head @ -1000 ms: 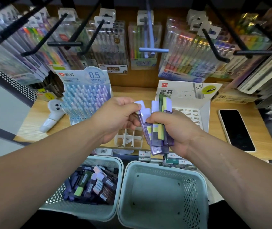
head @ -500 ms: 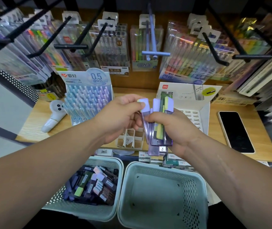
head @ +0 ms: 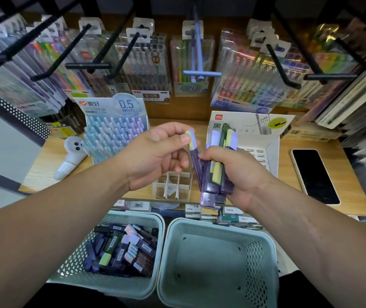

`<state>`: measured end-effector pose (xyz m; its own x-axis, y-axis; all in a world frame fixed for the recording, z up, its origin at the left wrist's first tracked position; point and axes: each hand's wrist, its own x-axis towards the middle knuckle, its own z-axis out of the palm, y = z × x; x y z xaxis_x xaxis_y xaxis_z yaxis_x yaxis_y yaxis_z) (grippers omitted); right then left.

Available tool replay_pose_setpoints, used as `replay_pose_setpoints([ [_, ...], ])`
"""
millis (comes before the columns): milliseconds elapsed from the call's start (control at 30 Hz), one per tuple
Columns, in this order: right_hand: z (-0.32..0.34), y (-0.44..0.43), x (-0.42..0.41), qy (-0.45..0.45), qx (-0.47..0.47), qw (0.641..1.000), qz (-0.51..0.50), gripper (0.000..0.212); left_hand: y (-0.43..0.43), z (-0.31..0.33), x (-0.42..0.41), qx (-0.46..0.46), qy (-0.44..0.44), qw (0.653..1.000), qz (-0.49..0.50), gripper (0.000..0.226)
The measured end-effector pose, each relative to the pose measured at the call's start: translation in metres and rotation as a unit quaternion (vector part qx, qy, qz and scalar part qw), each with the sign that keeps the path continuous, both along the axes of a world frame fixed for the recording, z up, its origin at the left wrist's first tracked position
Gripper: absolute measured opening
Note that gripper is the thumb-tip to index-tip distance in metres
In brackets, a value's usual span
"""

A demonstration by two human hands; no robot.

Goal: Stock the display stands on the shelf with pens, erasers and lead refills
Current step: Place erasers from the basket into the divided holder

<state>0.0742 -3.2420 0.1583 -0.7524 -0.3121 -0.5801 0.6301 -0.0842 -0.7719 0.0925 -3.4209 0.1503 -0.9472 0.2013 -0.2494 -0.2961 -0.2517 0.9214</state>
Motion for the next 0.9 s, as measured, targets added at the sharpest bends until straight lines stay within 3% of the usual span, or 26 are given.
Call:
replay_pose_setpoints([
  [100,0.0,0.0,0.001,0.008,0.024,1.0,0.002,0.009,-0.001,0.002,-0.002,-0.031,0.021,0.999,0.017,0.018],
  [167,0.0,0.001,0.001,0.008,0.037,0.999,0.006,0.011,-0.001,0.003,-0.004,-0.098,0.033,0.992,0.066,0.02],
  [333,0.001,0.004,0.001,-0.01,0.044,0.999,-0.015,0.02,-0.017,-0.01,-0.009,-0.283,0.055,0.94,0.185,0.014],
  [533,0.001,0.007,-0.001,-0.016,0.032,0.999,-0.029,0.02,-0.031,-0.034,-0.017,-0.482,0.091,0.862,0.128,0.019],
  [633,0.002,0.01,-0.002,-0.016,0.024,0.999,-0.033,0.018,-0.026,-0.04,-0.019,-0.524,0.119,0.837,0.106,0.021],
  [900,0.003,0.015,-0.003,-0.011,0.025,0.999,-0.023,0.019,-0.016,-0.053,-0.029,-0.566,0.128,0.81,0.081,0.019],
])
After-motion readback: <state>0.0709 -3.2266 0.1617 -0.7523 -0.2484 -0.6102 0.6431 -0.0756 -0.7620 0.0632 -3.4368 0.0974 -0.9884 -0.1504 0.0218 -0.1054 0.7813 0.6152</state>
